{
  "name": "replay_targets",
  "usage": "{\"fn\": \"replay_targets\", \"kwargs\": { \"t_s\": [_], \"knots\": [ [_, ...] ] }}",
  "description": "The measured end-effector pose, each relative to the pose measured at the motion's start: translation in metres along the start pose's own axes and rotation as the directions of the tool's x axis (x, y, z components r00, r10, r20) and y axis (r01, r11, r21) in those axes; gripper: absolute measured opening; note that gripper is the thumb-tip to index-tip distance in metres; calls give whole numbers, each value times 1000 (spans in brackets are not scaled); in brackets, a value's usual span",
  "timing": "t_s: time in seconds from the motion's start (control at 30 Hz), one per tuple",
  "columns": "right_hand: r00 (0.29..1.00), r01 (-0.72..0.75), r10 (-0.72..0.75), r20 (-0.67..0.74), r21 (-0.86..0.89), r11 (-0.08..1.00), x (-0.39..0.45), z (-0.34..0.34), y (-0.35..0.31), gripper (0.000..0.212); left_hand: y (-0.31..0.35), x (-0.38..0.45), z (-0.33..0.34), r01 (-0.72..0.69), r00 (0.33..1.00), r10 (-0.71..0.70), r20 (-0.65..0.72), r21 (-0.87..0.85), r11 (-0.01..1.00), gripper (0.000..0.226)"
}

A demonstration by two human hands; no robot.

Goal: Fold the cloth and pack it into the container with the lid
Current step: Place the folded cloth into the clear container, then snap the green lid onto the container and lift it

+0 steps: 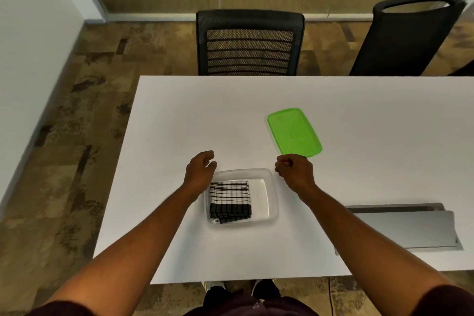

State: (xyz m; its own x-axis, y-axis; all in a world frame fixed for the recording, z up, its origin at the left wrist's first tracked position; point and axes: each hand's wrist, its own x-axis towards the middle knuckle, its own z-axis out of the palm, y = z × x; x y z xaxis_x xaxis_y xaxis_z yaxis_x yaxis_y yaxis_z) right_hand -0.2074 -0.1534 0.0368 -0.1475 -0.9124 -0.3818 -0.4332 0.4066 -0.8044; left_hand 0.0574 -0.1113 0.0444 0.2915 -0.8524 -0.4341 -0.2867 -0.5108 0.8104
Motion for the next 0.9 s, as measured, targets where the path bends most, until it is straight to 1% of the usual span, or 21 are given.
{"fn": "replay_targets", "kwargs": {
  "t_s": [0.07, 0.17, 0.23, 0.37, 0.5, 0.6, 0.67, 0.73, 0.77, 0.83, 0.9],
  "knots": [
    [1000, -26, 25, -16, -7, 1000, 13, -9, 0, 18, 11, 9, 12, 5, 1000, -5, 15, 6, 1000, 39],
    [999, -16, 10, -52, -115, 993, 30, -20, 3, 28, 19, 18, 29, 22, 999, -23, 27, 24, 999, 40],
    [999, -14, 5, -52, -173, 985, 44, -30, 4, 33, 26, 26, 43, 42, 999, -42, 31, 19, 999, 37],
    [998, -41, 28, -58, -229, 973, 75, -49, 9, 37, 42, 42, 75, 58, 997, -59, 50, 18, 998, 36],
    [999, -28, 9, -54, -358, 933, 110, -67, 20, 42, 55, 64, 118, 74, 994, -74, 85, 2, 997, 35],
    [998, -45, 27, -49, -427, 903, 131, -78, 28, 48, 61, 78, 149, 94, 989, -97, 112, 32, 995, 36],
    [998, -57, 44, -41, -442, 895, 140, -82, 31, 51, 65, 84, 166, 101, 984, -110, 140, 69, 993, 31],
    [997, -74, 72, -21, -456, 887, 151, -87, 35, 57, 70, 91, 185, 115, 978, -133, 160, 115, 987, 17],
    [996, -81, 88, -6, -461, 884, 156, -89, 36, 60, 72, 94, 193, 131, 974, -151, 167, 121, 984, 21],
    [994, -86, 111, 27, -460, 884, 163, -90, 40, 65, 75, 99, 207, 170, 964, -193, 186, 134, 976, 36],
    [992, -86, 118, 44, -453, 887, 167, -91, 45, 69, 78, 103, 220, 193, 958, -215, 191, 124, 973, 43]
  ]
}}
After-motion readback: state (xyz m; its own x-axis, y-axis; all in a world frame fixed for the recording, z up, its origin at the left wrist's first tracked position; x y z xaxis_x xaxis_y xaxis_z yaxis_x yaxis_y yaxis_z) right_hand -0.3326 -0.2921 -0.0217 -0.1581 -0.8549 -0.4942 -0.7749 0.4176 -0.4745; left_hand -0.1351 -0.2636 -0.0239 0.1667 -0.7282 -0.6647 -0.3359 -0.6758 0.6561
